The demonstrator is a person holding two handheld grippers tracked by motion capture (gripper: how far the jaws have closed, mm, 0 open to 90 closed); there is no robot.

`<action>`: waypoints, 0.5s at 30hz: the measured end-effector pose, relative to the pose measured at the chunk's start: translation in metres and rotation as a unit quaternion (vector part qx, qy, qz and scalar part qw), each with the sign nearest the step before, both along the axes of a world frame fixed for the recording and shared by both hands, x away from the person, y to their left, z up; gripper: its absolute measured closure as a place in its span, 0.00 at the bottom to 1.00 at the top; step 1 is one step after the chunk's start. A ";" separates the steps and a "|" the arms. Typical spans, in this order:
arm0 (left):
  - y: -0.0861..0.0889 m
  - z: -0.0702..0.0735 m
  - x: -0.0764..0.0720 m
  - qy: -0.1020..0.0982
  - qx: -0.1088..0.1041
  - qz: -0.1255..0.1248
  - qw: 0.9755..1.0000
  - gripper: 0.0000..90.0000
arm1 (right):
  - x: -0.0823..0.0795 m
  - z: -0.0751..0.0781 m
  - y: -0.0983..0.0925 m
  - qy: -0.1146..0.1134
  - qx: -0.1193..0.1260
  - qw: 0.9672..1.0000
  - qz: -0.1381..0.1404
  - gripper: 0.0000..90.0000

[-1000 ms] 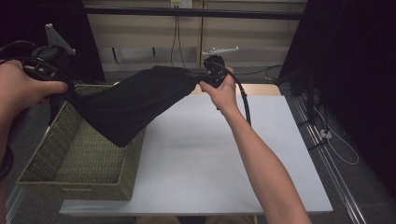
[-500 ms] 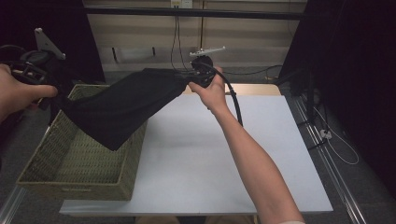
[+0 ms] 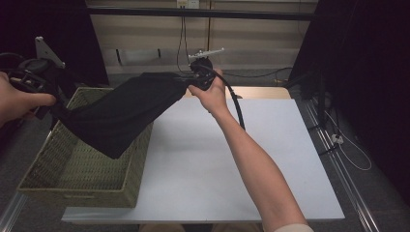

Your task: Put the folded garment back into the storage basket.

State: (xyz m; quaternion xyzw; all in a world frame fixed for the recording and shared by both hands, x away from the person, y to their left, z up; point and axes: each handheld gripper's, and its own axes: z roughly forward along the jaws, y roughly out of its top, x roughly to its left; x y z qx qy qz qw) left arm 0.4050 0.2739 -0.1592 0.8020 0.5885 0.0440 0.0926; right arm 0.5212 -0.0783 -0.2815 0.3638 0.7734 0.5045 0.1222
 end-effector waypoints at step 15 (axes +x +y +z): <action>0.010 -0.003 -0.013 0.005 -0.009 0.005 1.000 0.96 | 0.014 0.002 0.025 -0.002 -0.003 1.000 0.014 0.89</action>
